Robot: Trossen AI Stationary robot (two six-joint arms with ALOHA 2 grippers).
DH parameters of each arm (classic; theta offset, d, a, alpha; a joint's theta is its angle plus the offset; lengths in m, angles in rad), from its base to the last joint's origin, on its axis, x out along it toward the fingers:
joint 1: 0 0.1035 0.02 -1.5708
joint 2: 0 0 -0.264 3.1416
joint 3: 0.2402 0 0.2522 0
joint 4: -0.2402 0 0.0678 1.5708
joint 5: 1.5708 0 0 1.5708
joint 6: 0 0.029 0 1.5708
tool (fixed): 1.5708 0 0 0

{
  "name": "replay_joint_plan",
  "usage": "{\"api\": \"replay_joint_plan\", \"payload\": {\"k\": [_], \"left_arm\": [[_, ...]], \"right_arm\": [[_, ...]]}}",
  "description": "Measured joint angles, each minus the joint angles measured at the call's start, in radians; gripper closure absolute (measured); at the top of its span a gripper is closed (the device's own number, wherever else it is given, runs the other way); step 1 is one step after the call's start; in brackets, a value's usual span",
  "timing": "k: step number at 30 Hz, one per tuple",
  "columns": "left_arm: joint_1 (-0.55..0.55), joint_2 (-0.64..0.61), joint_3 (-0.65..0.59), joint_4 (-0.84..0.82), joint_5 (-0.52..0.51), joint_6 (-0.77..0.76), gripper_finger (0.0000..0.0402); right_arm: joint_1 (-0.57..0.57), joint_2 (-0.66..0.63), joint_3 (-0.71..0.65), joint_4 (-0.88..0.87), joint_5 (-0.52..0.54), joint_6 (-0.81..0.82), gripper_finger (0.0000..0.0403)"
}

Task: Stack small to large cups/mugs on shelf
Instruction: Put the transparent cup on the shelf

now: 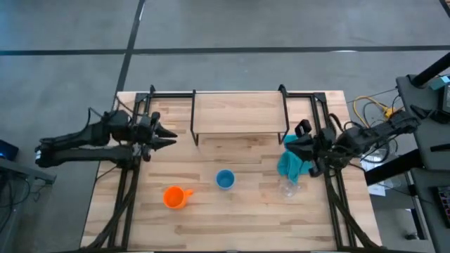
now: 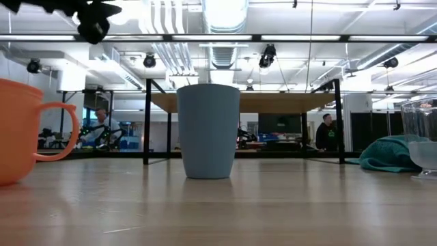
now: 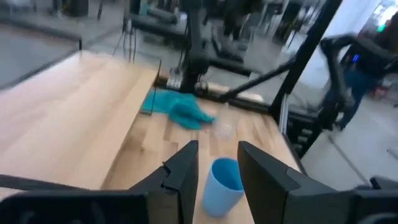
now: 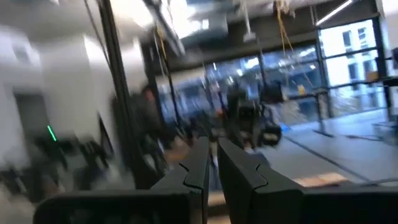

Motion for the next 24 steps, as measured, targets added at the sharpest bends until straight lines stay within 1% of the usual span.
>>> {"api": "replay_joint_plan", "payload": {"k": [4,8,10,12,16,21,24], "left_arm": [[-0.001,0.106,0.148,-0.035,0.000,0.015,0.0302],[0.000,0.236,0.294,-0.048,-0.001,0.108,0.0302],[0.000,0.312,0.369,-0.079,-0.002,0.112,0.0302],[0.000,0.385,0.444,-0.130,-0.002,0.120,0.0302],[-0.002,0.518,0.574,-0.250,-0.002,0.183,0.0302],[-0.003,0.633,0.683,-0.259,-0.002,0.195,0.0302],[-0.003,0.667,0.734,-0.259,-0.001,0.217,0.0302]], "right_arm": [[0.000,0.087,0.136,-0.168,0.003,-0.134,0.0374],[0.000,0.170,0.261,-0.347,0.003,-0.151,0.0374],[0.000,0.199,0.332,-0.492,0.003,-0.119,0.0374],[0.000,0.223,0.407,-0.691,0.003,-0.080,0.0374],[0.000,0.275,0.559,-1.087,0.003,0.011,0.0374],[0.000,0.332,0.727,-1.479,0.003,0.128,0.0374],[0.000,0.356,0.792,-1.654,-0.005,0.213,0.0374]]}}
